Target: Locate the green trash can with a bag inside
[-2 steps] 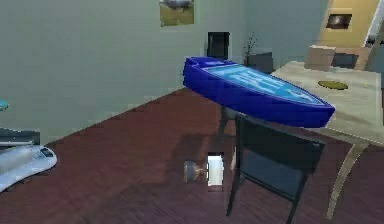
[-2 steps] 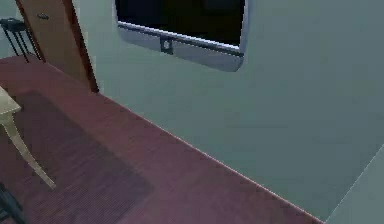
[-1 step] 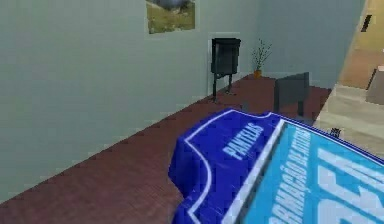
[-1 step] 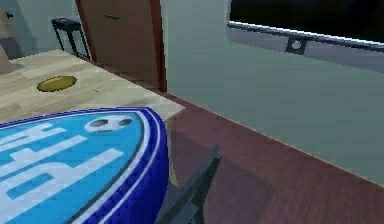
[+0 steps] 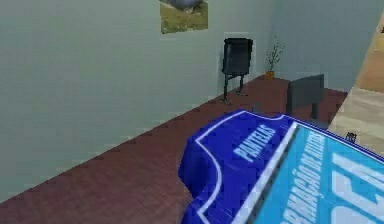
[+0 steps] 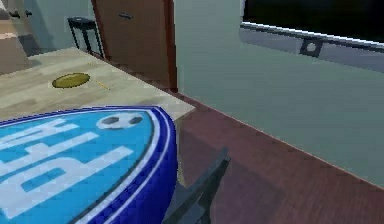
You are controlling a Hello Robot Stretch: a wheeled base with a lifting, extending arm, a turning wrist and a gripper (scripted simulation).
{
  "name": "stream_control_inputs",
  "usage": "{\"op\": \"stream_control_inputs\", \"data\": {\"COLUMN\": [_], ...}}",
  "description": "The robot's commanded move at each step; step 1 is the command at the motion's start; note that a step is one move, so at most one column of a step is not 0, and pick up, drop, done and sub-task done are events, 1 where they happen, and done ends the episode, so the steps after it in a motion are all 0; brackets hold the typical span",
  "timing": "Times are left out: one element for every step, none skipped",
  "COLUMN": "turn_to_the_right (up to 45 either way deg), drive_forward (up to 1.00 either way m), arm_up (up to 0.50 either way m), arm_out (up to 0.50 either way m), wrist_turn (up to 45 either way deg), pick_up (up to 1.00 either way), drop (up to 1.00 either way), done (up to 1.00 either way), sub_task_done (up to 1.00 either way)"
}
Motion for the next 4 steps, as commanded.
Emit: {"op": "stream_control_inputs", "data": {"turn_to_the_right": [0.0,0.0,-39.0,0.0], "drive_forward": [1.00,0.35,0.00,0.15], "arm_up": [0.00,0.00,0.00,0.00], "arm_out": [0.00,0.00,0.00,0.00], "wrist_turn": [0.0,0.0,0.0,0.0], "pick_up": [0.00,0.00,0.00,0.00], "drop": [0.00,0.00,0.00,0.00], "done": [0.00,0.00,0.00,0.00], "sub_task_done": [0.00,0.00,0.00,0.00]}}
